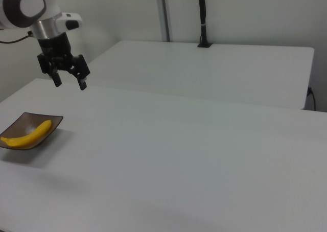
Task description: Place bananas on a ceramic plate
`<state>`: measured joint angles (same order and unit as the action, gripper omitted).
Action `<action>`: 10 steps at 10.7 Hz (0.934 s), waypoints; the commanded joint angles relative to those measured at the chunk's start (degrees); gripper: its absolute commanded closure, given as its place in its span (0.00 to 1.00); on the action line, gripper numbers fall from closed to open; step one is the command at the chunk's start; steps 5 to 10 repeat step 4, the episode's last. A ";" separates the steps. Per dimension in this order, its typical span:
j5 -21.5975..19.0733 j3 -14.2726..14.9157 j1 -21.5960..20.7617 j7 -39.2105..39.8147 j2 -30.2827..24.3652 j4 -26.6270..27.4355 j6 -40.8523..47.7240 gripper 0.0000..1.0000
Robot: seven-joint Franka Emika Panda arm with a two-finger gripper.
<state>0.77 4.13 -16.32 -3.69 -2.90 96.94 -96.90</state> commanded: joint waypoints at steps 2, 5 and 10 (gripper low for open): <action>-3.41 2.55 -0.73 5.97 0.27 0.53 -2.49 0.00; -3.41 2.46 -0.73 5.97 0.70 0.71 -3.21 0.00; -3.41 2.46 -0.73 5.97 0.70 0.71 -3.21 0.00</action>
